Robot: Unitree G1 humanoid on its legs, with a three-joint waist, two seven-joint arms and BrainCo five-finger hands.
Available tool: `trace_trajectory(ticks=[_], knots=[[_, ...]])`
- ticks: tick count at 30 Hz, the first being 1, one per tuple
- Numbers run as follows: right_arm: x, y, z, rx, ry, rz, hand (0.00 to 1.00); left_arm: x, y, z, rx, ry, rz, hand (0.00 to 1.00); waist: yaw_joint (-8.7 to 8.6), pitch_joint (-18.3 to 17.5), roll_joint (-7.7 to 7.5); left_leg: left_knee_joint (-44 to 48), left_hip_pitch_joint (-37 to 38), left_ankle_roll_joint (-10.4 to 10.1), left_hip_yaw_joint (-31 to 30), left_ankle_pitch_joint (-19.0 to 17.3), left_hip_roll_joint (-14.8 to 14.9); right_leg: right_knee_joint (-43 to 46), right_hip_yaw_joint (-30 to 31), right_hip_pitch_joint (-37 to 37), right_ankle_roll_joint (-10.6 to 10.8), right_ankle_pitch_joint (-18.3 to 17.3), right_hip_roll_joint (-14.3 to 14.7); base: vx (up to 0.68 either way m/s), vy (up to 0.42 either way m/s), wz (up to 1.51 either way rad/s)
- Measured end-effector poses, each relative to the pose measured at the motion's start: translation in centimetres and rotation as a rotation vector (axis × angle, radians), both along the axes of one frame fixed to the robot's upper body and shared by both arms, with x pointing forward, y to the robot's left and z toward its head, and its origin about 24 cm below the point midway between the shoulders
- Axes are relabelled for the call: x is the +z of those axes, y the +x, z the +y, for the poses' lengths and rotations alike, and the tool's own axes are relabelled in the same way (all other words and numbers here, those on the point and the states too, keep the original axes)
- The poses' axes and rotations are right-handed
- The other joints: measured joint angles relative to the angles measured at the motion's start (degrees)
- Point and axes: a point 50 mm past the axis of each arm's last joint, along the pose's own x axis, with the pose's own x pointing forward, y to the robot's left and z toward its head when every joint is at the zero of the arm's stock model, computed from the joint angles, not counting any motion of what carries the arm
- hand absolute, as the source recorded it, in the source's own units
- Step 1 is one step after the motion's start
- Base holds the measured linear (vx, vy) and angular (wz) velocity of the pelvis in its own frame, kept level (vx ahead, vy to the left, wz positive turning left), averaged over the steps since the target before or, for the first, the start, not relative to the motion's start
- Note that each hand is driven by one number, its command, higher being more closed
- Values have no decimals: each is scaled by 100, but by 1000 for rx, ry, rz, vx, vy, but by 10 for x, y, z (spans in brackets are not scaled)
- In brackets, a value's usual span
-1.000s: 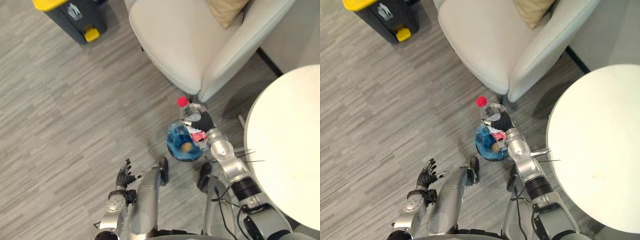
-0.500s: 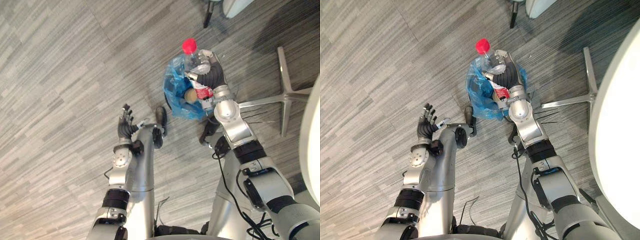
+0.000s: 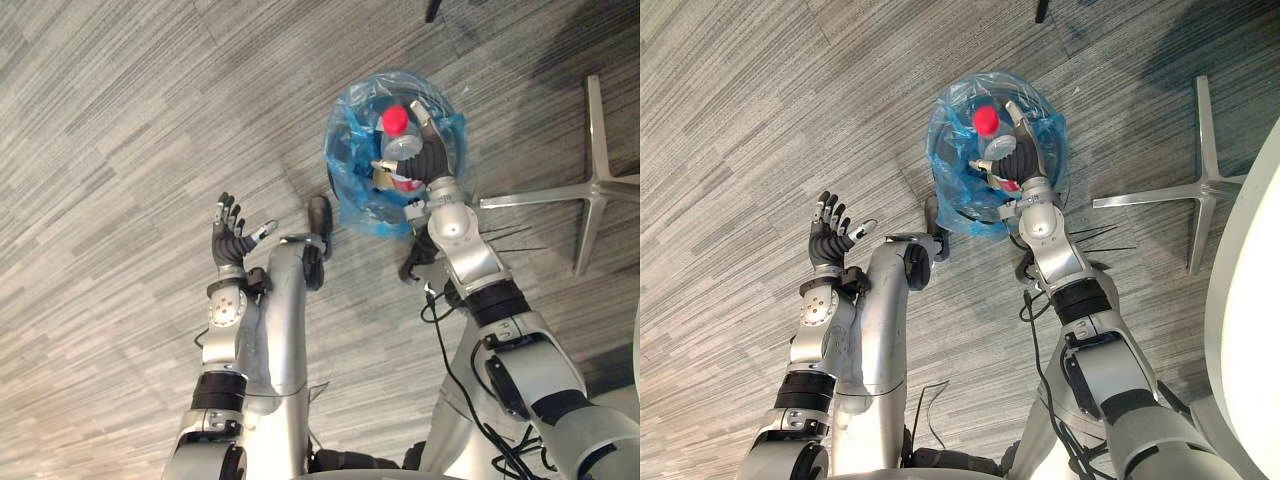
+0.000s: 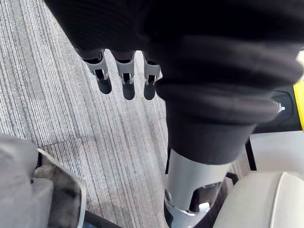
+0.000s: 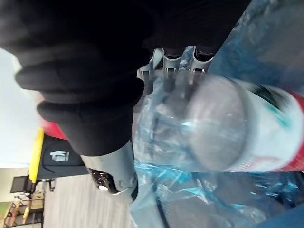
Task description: Gather rubbish on tea table into small bin, then transfer packed bag to large trash can.
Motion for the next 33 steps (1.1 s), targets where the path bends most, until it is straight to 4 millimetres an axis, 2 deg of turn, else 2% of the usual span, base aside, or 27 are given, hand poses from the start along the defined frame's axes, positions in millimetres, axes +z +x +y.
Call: trace_trajectory(ticks=[7, 11, 15, 21, 24, 25, 30, 33], knots=[[-19, -30, 1, 12, -95, -68, 0, -11, -3, 11, 23, 22, 46, 0, -91, -333, -507, -52, 209, -8, -96, 0, 5, -52, -106, 278, -62, -41, 22, -5, 3, 1], [-31, -39, 1, 32, -239, -75, 0, -22, -8, 14, 22, 39, 87, 0, -104, -369, -532, -252, 383, -23, -60, 12, 17, -219, -126, 465, -61, -40, 52, -14, 7, 9], [-48, -39, 8, 51, -405, -36, 0, -28, -12, 15, 26, 39, 103, 0, -83, -377, -538, -459, 473, -49, 14, 33, 33, -343, -133, 554, -59, -39, 49, -3, 0, 18], [-90, -17, 15, 55, -686, 112, 0, -27, -11, 12, 12, 45, 94, 0, 39, -401, -520, -512, 417, -71, -13, 120, 23, -394, -201, 540, -60, -60, 40, 18, 9, 1], [-103, -9, 15, 53, -787, 174, 0, -27, -11, 11, 1, 58, 90, 0, 48, -412, -520, -517, 349, -52, -45, 146, -13, -356, -271, 520, -34, -136, -26, 37, 8, 17], [-108, -5, 13, 41, -819, 207, 100, -28, -11, 11, 1, 60, 94, 0, 52, -413, -519, -517, 308, -52, -65, 146, -67, -313, -268, 484, -35, -174, -63, 31, 8, 21], [-114, 11, 2, -26, -915, 290, 100, -22, -9, 11, 2, 68, 58, 0, 110, -440, -522, -440, 128, -51, -77, 146, -98, -176, -255, 298, -93, -224, -115, 15, 16, 8], [-114, 15, -2, -43, -930, 323, 100, -19, -7, 10, -2, 69, 43, 0, 174, -446, -521, -377, 35, -75, -105, 129, -106, -73, -256, 200, -46, -296, -136, -10, 15, 4]])
